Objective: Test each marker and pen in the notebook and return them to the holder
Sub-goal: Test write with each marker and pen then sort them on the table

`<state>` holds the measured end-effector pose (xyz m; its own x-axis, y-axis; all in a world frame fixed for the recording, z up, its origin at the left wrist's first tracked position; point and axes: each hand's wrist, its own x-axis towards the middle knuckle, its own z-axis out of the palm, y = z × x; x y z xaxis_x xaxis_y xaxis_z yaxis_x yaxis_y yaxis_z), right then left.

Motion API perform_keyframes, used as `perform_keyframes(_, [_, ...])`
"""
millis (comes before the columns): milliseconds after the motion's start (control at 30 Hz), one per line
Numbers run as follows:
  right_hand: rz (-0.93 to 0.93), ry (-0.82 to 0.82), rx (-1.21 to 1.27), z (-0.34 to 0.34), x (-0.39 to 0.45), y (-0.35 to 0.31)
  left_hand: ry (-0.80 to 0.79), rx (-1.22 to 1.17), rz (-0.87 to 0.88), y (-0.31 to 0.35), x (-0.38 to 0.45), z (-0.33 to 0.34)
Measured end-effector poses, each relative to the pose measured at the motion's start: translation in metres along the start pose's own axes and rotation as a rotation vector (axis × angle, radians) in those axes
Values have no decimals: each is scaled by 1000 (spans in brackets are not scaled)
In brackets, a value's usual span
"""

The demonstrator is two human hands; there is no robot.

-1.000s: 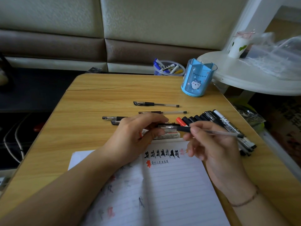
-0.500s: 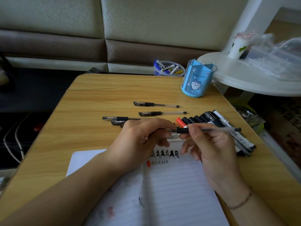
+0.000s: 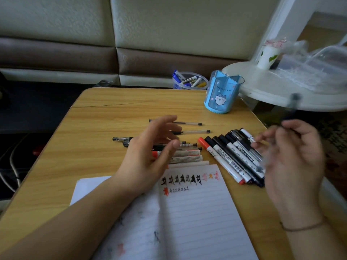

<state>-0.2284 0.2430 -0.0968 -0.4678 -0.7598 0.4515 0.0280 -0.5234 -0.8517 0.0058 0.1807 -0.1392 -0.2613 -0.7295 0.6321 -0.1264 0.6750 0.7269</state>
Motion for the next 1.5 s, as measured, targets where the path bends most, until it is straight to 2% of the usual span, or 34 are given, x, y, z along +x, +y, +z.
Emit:
perform_keyframes(67, [-86,87,-204,-4,4,5,-6,5,5,0,0,0])
perform_keyframes(133, [-132,102,-390,-10,6,6,-5,-5,5,0,0,0])
perform_keyframes(333, [-64,53,-1167,-17,5,17,5,42,19,-1,0,0])
perform_keyframes(467, [-36,-29,-1466,-16,6,25,5,72,36,-1,0,0])
perform_keyframes(667, [70,-56,-1502,-16,8,28,7,109,47,-3,1,0])
perform_keyframes(833, [-45,-54,-1488,-7,7,24,66,210,21,-5,2,0])
perform_keyframes(933, [-138,-200,-1481,7,11,22,102,287,13,-8,4,-1])
perform_keyframes(1100, [-123,-455,-1459,42,41,32,189,350,-32,-10,5,-2])
perform_keyframes(1200, [-112,-622,-1565,62,59,48,193,334,-29,-10,5,-2])
perform_keyframes(1500, [-127,-767,-1642,103,74,66,195,311,9,-8,6,-2])
